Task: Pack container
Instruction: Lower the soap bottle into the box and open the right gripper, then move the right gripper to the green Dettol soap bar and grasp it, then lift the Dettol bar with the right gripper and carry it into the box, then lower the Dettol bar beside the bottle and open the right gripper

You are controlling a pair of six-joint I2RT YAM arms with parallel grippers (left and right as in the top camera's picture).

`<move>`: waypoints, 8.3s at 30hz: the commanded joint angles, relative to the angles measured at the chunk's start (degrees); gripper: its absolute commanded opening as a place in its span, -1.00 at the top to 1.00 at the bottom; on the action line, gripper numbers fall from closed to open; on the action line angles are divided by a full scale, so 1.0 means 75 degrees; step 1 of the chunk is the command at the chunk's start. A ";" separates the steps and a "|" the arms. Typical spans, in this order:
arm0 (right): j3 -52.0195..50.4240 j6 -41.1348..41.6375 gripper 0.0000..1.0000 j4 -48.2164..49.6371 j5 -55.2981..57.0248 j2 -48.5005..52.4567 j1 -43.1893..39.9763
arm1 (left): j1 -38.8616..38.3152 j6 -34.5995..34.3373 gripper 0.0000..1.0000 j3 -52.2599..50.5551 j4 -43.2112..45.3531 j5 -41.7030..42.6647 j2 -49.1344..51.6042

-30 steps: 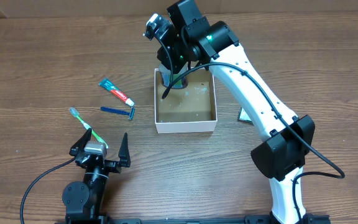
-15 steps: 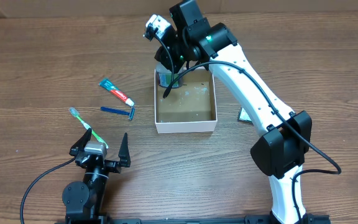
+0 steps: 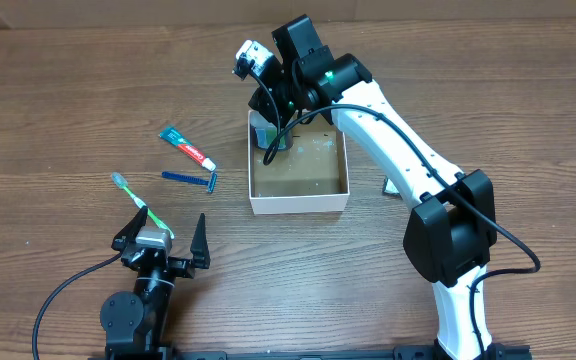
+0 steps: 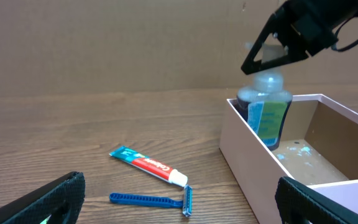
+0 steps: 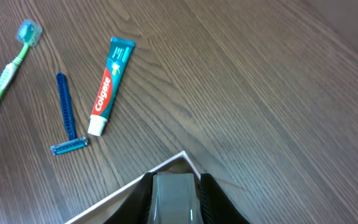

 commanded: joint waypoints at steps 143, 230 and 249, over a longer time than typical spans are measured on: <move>-0.1944 0.6577 0.21 -0.3853 0.1827 -0.0361 -0.3209 | 0.0035 -0.0026 -1.00 -0.0029 -0.0012 -0.0067 -0.0082; -0.1839 0.6030 0.03 -0.0962 0.3235 -0.0586 -0.0201 | 0.0035 -0.0023 -1.00 -0.0029 -0.0012 -0.0067 -0.0082; -0.1839 0.5971 -0.10 -0.0965 0.3241 -0.0586 -0.0201 | 0.0032 -0.0026 -1.00 -0.0029 -0.0012 -0.0067 -0.0082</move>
